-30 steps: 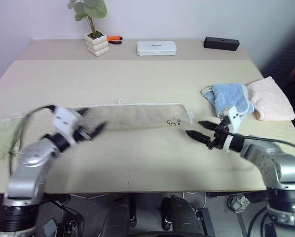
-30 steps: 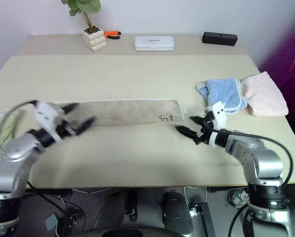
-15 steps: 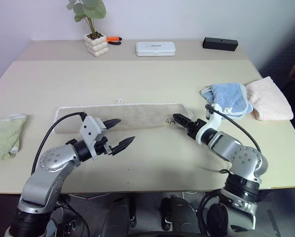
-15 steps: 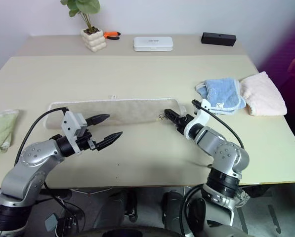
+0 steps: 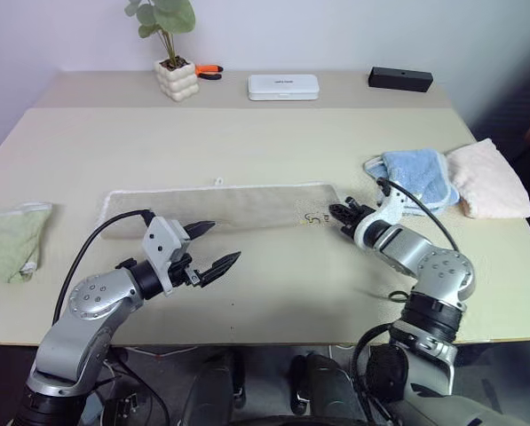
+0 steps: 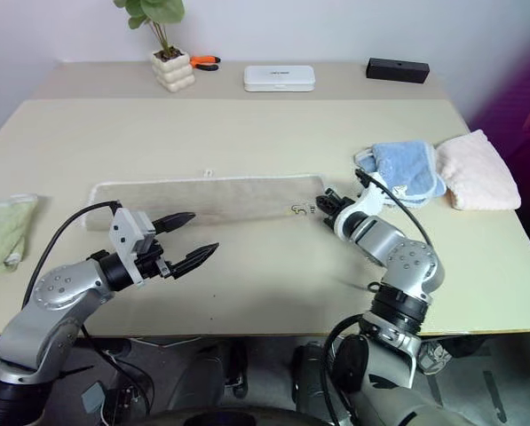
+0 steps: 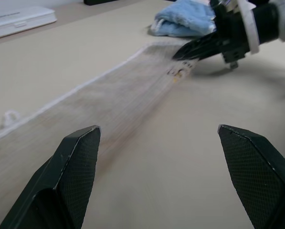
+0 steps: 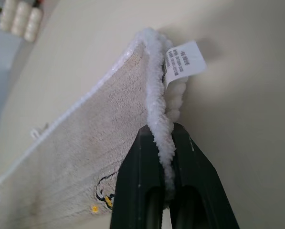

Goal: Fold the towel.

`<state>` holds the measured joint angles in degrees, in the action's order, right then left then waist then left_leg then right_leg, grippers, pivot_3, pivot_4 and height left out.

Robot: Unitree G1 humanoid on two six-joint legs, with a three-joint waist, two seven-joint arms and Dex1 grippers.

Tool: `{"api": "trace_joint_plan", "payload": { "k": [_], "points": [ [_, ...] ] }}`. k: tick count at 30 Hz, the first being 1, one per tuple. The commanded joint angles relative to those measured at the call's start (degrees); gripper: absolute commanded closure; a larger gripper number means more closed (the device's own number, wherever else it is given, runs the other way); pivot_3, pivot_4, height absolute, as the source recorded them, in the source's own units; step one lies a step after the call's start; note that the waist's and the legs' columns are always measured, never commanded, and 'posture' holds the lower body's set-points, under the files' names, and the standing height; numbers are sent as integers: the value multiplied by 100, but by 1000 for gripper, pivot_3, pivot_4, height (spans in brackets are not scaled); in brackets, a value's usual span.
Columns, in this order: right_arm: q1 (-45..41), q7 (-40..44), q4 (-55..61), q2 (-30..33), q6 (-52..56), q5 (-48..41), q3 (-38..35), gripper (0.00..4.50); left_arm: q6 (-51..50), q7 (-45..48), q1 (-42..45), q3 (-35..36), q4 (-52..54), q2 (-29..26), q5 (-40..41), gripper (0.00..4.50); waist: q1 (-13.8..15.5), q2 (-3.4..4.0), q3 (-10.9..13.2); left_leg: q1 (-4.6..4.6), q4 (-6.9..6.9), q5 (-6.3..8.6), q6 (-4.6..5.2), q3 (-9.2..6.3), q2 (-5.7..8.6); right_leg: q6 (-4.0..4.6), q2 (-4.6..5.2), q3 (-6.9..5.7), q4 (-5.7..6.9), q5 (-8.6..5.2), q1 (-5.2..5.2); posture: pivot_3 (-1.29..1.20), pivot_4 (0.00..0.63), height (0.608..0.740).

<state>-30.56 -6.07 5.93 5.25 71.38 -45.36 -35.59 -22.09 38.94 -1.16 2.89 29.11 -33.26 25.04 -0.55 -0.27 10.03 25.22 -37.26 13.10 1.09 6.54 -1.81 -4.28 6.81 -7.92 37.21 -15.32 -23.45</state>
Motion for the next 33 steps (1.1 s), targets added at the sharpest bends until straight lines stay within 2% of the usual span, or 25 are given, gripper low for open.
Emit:
{"api": "trace_joint_plan", "payload": {
  "k": [1, 4, 7, 12, 18, 23, 28, 31, 33],
  "points": [
    [63, 467, 692, 905, 110, -181, 128, 4460, 180, -20, 105, 81, -60, 3, -105, 473, -10, 0, 0, 3, 0, 0, 0, 0, 0, 0, 0, 0, -2, 0, -2, 0, 150, 740],
    [121, 1084, 964, 1812, 0, -62, 644, 4460, 268, -25, 175, 107, -249, 3, -198, 473, -17, 9, 6, 5, 2, 10, 18, 0, -1, -1, -1, 0, -2, -1, -6, 0, 150, 740],
    [117, 1610, 1224, 2299, -259, 73, 1352, 4460, 318, -17, 210, 128, -340, 15, -219, 473, -78, 9, 5, 1, 3, 17, 30, 1, -7, -1, -6, 1, 2, 0, -8, 0, 150, 740],
    [169, 2589, 1907, 2883, -1013, 809, 3430, 4460, 389, -56, 243, 97, -381, 34, -305, 473, -45, 13, 7, -2, 5, 17, 28, -1, -13, 0, -10, 0, 4, -1, -9, 0, 150, 740],
    [-73, 2838, 1520, 2512, -1813, 1853, 5056, 4460, 378, -195, 74, 74, -190, 104, -363, 473, -6, 7, 7, 13, -9, 19, 32, -1, -4, -2, 0, -4, -2, -1, -10, 0, 150, 740],
    [-215, 2919, 1146, 2233, -2151, 2412, 5476, 4460, 322, -356, -96, 98, 0, 157, -383, 473, -13, 6, 7, 12, -10, 14, 23, -2, -5, -2, -1, -4, 0, -1, -10, 0, 150, 740],
    [-235, 3046, 904, 2033, -2270, 2616, 5424, 4460, 293, -447, -181, 92, 71, 182, -392, 473, -13, 6, 7, 12, -10, 11, 19, -2, -5, -2, -1, -4, 0, -1, -10, 0, 150, 740],
    [-199, 3153, 940, 1918, -2248, 2521, 5207, 3558, 288, -471, -185, 88, 65, 183, -392, 473, -13, 6, 7, 12, -10, 11, 19, -2, -5, -2, -1, -4, -1, -1, -10, 0, 150, 740],
    [-134, 3300, 1144, 1946, -2383, 2472, 5082, 2646, 281, -480, -181, 103, 53, 181, -388, 473, -13, 7, 7, 12, -10, 12, 20, -2, -5, -2, -1, -4, 0, -1, -10, 0, 150, 740]
  ]
}}
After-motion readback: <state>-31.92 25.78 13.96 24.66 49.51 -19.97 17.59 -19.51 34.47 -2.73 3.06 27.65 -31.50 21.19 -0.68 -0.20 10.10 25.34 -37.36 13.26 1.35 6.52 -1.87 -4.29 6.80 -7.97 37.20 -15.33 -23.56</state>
